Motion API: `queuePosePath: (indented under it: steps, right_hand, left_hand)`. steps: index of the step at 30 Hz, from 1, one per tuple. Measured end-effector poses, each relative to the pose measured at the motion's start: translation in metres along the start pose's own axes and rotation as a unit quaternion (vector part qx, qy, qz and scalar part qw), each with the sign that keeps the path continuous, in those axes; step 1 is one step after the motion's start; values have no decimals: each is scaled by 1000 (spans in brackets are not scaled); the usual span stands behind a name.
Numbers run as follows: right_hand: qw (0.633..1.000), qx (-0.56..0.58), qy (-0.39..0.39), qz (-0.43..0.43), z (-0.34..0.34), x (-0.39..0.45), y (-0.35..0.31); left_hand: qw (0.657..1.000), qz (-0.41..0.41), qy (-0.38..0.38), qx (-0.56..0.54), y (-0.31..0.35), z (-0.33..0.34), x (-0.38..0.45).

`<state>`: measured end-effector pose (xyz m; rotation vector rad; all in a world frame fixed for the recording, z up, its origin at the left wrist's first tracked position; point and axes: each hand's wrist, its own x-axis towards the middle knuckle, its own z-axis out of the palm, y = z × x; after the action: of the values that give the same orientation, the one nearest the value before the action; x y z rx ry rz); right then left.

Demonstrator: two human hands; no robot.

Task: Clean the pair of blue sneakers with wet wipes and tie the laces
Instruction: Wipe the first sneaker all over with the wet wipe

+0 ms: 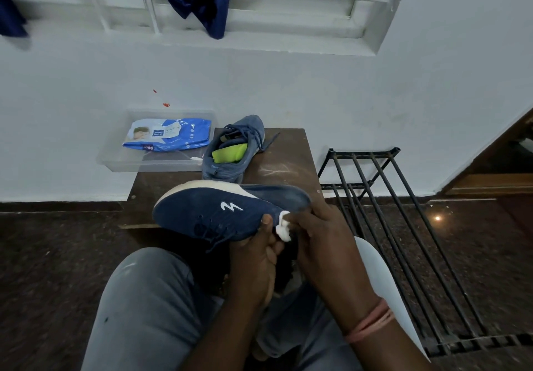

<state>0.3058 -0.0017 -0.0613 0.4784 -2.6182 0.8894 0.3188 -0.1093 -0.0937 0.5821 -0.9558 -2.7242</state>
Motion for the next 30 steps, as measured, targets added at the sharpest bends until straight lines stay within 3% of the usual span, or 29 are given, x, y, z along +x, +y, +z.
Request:
queuePosePath:
  steps: [7,12,17,23,28,30]
  right_hand:
    - [999,-11,33,-35,2,17,-6]
    - [999,15,6,-36,3,1,0]
    - [997,5,58,-53,1,9,-9]
    - [998,11,23,-57,6,9,-12]
    - [1000,24,14,-9,-6,7,-3]
    - [990,126,47,42,-13,10,-4]
  left_hand:
    - [994,47,-48,84,-4,-2,-5]
    - [997,40,6,67,12,-10,9]
    - [982,73,-47,170,10,-13,10]
    - [977,89,-50,189,14,-18,9]
    - [977,72,-36,198,20,-13,14]
    - [976,75,-37,202,19,-11,12]
